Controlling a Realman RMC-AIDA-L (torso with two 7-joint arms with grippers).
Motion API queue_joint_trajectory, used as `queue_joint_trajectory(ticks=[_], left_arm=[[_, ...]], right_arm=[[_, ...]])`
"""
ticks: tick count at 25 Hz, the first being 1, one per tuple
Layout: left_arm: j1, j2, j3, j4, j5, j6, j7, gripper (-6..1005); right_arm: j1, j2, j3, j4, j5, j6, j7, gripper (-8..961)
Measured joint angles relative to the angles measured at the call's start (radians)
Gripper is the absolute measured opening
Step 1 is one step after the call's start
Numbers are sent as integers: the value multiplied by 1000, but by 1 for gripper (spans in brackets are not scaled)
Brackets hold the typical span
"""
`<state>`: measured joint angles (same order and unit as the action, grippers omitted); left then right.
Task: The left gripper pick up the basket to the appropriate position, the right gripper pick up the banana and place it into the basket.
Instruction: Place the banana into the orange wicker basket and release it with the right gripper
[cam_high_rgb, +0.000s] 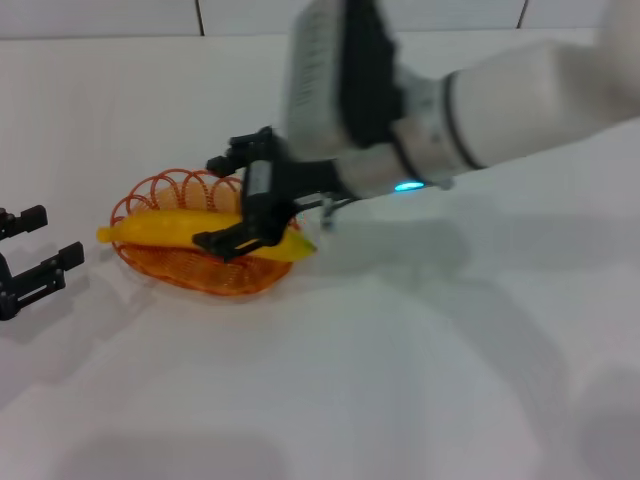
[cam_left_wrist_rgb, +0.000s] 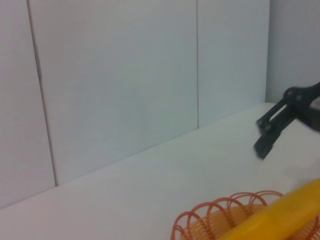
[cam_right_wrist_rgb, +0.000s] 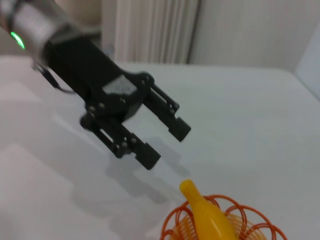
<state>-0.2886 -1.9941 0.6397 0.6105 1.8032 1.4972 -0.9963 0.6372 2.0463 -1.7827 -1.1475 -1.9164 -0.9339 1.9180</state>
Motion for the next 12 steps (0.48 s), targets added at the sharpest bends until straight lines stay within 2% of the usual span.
queue_joint_trajectory(ticks=[4, 8, 12], left_arm=[[0, -1, 0, -1, -3, 0, 1, 658], [0, -3, 0, -1, -5, 0, 1, 658], [0, -6, 0, -2, -7, 0, 1, 658]], right_arm=[[-42, -3, 199, 62, 113, -197, -202, 858], [-51, -5, 413, 184, 127, -357, -343, 855], [-50, -12, 585, 313, 118, -468, -473, 854]])
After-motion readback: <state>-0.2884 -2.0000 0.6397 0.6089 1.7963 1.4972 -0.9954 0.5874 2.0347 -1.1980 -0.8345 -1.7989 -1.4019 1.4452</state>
